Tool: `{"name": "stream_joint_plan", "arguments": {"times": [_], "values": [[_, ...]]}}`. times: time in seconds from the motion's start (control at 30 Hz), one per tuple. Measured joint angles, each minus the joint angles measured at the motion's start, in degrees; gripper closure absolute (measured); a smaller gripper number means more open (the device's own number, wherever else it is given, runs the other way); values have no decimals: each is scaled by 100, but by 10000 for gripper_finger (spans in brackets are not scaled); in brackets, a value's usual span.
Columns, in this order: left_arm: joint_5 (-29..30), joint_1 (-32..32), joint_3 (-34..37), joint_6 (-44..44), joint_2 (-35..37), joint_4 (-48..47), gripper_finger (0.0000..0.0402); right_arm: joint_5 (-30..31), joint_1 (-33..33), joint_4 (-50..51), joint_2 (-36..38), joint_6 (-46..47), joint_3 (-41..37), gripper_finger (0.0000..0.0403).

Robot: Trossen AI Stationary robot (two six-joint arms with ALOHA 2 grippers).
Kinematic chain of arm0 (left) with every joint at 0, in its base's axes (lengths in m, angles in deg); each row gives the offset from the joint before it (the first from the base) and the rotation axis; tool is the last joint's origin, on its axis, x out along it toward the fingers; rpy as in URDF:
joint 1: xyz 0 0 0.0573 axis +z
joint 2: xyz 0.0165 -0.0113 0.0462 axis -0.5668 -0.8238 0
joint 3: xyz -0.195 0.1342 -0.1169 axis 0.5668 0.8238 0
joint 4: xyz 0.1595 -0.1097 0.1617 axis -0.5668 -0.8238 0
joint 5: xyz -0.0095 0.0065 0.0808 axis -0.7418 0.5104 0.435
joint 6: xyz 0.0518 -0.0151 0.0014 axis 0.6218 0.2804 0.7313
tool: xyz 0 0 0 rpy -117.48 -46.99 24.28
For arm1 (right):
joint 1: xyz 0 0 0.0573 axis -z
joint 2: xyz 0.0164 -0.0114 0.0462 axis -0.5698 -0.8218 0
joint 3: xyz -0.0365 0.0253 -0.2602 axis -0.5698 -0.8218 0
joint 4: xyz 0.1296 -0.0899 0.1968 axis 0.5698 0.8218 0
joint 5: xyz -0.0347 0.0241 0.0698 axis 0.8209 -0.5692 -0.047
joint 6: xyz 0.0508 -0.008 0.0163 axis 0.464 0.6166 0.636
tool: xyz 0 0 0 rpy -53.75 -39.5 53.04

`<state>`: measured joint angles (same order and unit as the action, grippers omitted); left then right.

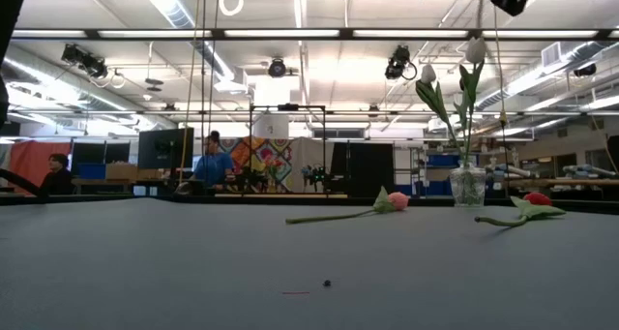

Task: Sort flowers into vase by color
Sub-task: Put the top red flower into the yellow vase

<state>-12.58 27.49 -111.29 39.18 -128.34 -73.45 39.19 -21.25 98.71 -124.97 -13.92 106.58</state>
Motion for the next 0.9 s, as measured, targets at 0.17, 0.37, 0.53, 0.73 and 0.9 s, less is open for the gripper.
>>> {"name": "stream_joint_plan", "arguments": {"times": [0.17,0.37,0.53,0.73,0.9], "values": [[-2,-38,0,-9,0,-4,191,585,-881,414,35,505,0,393],[0,-96,0,-147,0,-21,191,1133,-2381,665,91,1394,0,393],[-4,-165,0,-148,-1,-93,191,1159,-3755,622,55,1946,0,393],[-2,-154,0,-149,-58,-126,191,1571,-5169,338,-139,2490,0,393],[-27,-159,0,-151,-160,-156,191,2330,-6072,487,-378,2850,0,393]]}}
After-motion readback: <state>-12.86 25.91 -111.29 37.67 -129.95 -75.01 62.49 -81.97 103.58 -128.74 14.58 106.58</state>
